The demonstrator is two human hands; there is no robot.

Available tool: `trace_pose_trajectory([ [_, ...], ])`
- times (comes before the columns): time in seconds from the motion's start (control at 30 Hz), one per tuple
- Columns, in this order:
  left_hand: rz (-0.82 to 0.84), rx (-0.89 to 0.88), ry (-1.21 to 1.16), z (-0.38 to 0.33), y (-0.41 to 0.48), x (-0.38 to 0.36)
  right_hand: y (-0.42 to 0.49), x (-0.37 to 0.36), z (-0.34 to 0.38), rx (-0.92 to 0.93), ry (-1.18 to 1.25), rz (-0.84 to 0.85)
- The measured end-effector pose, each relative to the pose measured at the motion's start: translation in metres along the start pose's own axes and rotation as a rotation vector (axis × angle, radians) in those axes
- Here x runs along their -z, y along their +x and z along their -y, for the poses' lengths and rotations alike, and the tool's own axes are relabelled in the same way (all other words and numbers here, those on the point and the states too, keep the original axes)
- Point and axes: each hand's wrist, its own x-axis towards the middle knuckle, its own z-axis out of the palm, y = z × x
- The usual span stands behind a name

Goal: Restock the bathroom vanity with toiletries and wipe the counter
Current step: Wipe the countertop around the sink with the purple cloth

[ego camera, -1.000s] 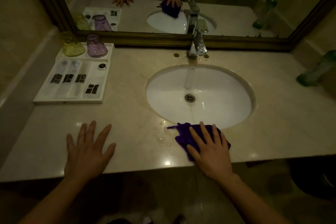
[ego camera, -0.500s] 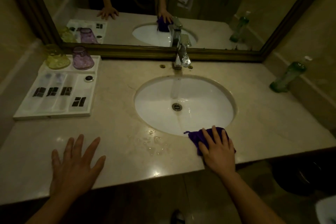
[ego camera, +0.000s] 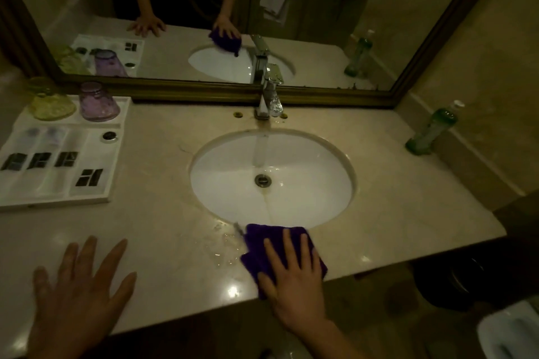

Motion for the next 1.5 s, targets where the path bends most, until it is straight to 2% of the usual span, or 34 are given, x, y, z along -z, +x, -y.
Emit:
trace_pose_trajectory([
  [0.07,-0.006,0.003,0.005,-0.002,-0.001,0.002,0.010,0.005,-0.005,0.102,-0.030,0.008],
  [0.1,-0.006,0.008,0.005,-0.003,-0.002,0.004,0.019,0.010,-0.009,0.097,-0.031,0.016],
  [0.23,0.058,0.025,0.047,-0.003,-0.003,0.005,0.026,0.009,0.026,-0.062,0.060,0.021],
  [0.3,0.055,0.037,0.048,-0.001,-0.002,0.004,0.004,-0.001,0.052,0.041,0.081,0.039],
  [0.4,0.050,0.039,0.050,0.000,-0.002,0.004,-0.005,-0.003,0.051,0.187,-0.008,0.011],
  [0.47,0.063,0.033,0.084,0.001,-0.001,0.004,0.018,0.006,0.047,0.185,-0.018,-0.027],
  [0.6,0.061,0.018,0.100,0.000,-0.002,0.003,0.049,0.015,0.059,0.070,0.007,0.016],
  [0.8,0.051,-0.011,0.085,0.003,-0.002,0.003,-0.007,-0.009,0.048,0.270,-0.052,-0.016],
  [0.87,0.045,-0.034,0.091,0.005,-0.003,0.001,0.012,-0.006,0.056,0.245,-0.043,-0.024],
  [0.97,0.018,-0.034,0.086,0.005,-0.003,0.001,0.055,0.004,0.097,0.105,0.100,0.005],
  [1.03,0.020,-0.032,0.091,0.005,-0.002,0.003,0.072,0.008,0.127,0.091,0.155,0.013],
  [1.23,0.026,-0.012,0.112,0.003,-0.002,0.003,0.047,-0.008,0.150,0.367,0.091,0.036],
  [1.4,0.020,-0.017,0.067,0.002,-0.004,0.005,0.069,0.004,0.175,0.358,0.083,0.078],
  [1.5,0.035,-0.026,0.054,0.007,-0.004,0.005,0.049,-0.009,0.141,0.591,0.056,0.004],
])
